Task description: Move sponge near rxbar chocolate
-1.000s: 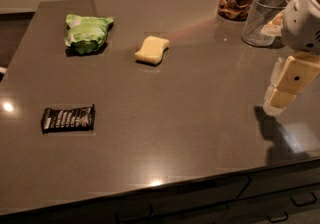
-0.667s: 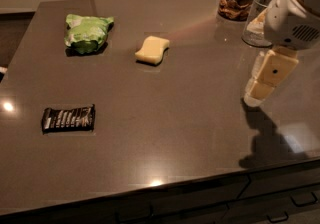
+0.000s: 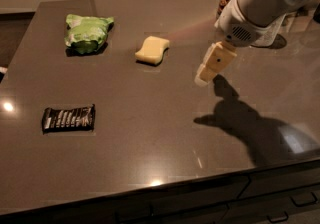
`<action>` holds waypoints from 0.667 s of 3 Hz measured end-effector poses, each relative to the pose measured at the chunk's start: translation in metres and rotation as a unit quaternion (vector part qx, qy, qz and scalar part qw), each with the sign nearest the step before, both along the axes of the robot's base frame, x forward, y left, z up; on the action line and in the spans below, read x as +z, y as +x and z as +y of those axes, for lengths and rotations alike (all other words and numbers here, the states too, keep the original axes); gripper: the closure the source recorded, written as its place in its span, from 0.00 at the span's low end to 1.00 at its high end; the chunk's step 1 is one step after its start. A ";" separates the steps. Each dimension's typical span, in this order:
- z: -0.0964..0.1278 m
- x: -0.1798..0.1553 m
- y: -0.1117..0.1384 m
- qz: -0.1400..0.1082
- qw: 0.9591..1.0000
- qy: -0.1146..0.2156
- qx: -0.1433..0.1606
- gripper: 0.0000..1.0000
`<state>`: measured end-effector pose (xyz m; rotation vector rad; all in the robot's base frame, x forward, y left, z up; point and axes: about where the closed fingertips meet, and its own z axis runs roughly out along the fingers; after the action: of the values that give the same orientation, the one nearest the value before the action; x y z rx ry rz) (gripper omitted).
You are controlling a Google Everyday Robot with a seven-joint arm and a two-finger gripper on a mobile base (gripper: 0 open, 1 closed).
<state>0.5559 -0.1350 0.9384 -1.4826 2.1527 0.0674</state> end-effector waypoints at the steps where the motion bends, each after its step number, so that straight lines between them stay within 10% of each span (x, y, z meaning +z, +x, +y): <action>1: 0.021 -0.005 0.027 -0.011 0.998 0.053 -0.036 0.00; 2: 0.049 -0.008 0.049 -0.008 0.993 0.102 -0.066 0.00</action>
Offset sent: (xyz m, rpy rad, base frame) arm 0.0789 0.0797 -0.0128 0.3336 -0.0008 -0.2194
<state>0.6053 -0.0864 0.9302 -1.2195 2.1540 0.2223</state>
